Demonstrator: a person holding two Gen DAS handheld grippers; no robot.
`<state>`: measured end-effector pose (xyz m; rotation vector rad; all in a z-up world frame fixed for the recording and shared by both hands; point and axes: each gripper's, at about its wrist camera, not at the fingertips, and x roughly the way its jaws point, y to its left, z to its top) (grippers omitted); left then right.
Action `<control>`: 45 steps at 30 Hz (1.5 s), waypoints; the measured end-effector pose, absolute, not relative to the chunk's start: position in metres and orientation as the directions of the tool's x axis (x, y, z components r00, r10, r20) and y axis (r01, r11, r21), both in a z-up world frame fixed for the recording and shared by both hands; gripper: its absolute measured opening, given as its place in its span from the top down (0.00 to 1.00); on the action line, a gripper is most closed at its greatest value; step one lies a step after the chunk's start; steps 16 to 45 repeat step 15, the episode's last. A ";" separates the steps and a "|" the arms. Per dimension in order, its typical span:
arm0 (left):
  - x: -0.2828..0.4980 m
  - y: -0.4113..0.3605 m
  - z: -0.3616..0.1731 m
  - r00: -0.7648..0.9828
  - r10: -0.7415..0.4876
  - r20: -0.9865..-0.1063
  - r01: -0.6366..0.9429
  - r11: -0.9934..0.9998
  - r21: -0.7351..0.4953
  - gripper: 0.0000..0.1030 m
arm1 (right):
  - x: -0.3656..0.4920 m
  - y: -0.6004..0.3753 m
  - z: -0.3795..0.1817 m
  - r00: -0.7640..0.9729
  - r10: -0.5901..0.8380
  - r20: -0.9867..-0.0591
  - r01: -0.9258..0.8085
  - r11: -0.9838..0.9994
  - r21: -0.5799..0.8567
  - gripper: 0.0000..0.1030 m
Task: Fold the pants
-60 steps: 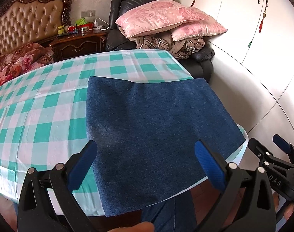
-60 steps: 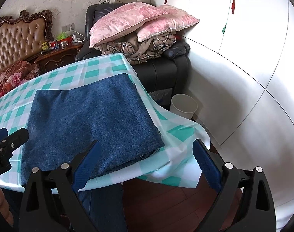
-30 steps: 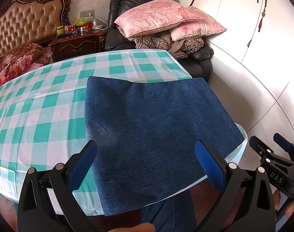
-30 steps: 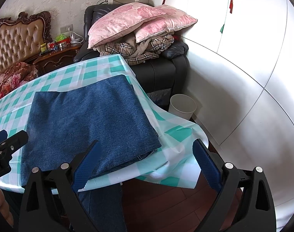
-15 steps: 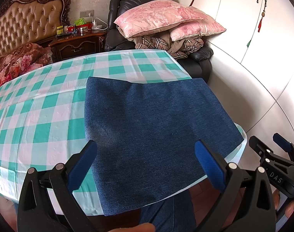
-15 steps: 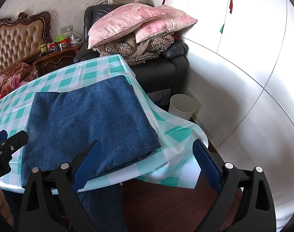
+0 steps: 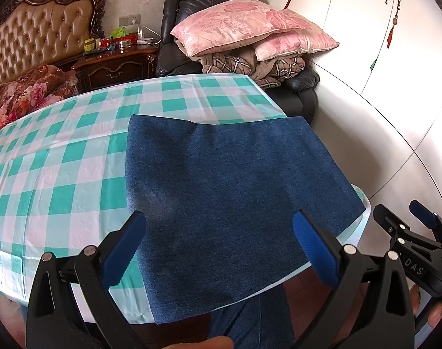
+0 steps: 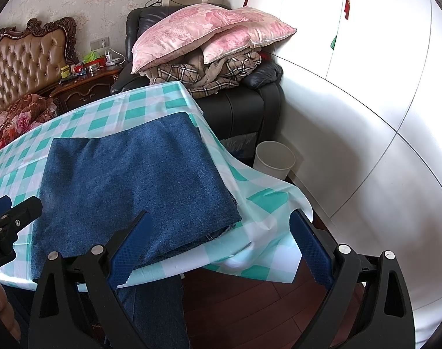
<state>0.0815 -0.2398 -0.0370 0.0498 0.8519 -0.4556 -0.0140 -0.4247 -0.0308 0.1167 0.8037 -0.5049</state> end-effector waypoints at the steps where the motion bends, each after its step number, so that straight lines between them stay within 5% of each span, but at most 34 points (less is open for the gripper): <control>1: 0.081 -0.240 -0.037 0.568 -0.370 -0.736 0.409 0.902 -0.138 0.02 | -0.014 -0.425 -0.031 0.583 -0.388 -0.714 0.475 0.876 -0.089 0.11; 13: 0.079 -0.221 -0.028 0.539 -0.493 -0.683 0.502 0.839 -0.209 0.02 | -0.015 -0.432 -0.033 0.576 -0.388 -0.720 0.493 0.867 -0.073 0.11; 45: 0.080 -0.185 -0.021 0.581 -0.474 -0.661 0.468 0.860 -0.205 0.02 | -0.011 -0.434 -0.035 0.577 -0.390 -0.718 0.509 0.859 -0.058 0.11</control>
